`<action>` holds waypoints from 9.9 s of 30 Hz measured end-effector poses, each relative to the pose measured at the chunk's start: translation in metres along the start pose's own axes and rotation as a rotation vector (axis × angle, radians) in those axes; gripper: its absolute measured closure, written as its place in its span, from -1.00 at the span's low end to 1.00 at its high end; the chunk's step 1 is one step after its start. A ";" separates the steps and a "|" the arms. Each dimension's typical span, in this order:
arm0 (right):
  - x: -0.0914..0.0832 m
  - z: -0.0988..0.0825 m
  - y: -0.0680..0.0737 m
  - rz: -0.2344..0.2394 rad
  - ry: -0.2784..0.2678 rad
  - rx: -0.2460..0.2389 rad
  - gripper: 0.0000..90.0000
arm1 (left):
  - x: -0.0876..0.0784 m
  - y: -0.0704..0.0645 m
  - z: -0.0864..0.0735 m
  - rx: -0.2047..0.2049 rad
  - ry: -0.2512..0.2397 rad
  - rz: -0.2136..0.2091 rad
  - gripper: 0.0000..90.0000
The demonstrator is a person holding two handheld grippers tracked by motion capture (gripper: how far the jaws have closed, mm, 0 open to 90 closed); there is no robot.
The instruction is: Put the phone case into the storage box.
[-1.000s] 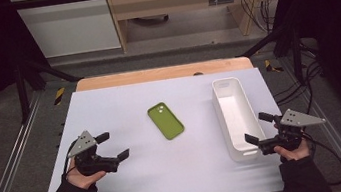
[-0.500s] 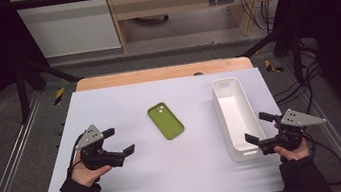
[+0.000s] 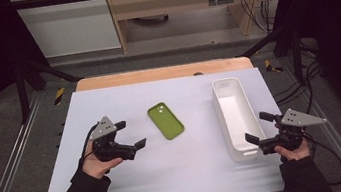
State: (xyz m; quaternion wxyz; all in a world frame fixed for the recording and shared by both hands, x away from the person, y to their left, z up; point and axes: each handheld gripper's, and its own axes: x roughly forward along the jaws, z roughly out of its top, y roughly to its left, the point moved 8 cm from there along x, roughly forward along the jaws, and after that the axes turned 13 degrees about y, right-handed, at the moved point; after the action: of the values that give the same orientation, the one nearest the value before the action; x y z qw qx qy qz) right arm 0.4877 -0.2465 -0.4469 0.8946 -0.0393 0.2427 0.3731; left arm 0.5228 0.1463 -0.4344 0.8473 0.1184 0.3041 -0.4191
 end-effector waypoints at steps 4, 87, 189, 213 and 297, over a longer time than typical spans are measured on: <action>0.001 0.000 0.000 -0.001 0.005 -0.003 -0.99 | 0.007 -0.003 0.008 0.007 -0.006 -0.010 -0.99; 0.000 0.000 0.001 0.011 0.004 -0.009 -0.99 | 0.145 -0.007 0.073 0.046 0.195 0.022 -0.92; -0.001 0.002 0.002 0.014 0.004 -0.019 -0.99 | 0.187 -0.008 0.030 0.111 0.447 0.052 1.00; -0.001 0.002 0.003 0.014 0.007 -0.018 -0.99 | 0.169 -0.008 0.015 0.190 0.501 0.059 1.00; -0.001 0.003 0.004 0.016 0.002 -0.025 -0.99 | 0.047 0.015 0.031 0.012 0.132 0.123 -0.73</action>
State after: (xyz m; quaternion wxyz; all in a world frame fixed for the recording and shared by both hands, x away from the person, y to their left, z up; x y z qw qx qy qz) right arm 0.4853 -0.2438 -0.4434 0.8908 -0.0489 0.2392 0.3833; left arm 0.5692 0.1109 -0.4397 0.8489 0.1692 0.3488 -0.3593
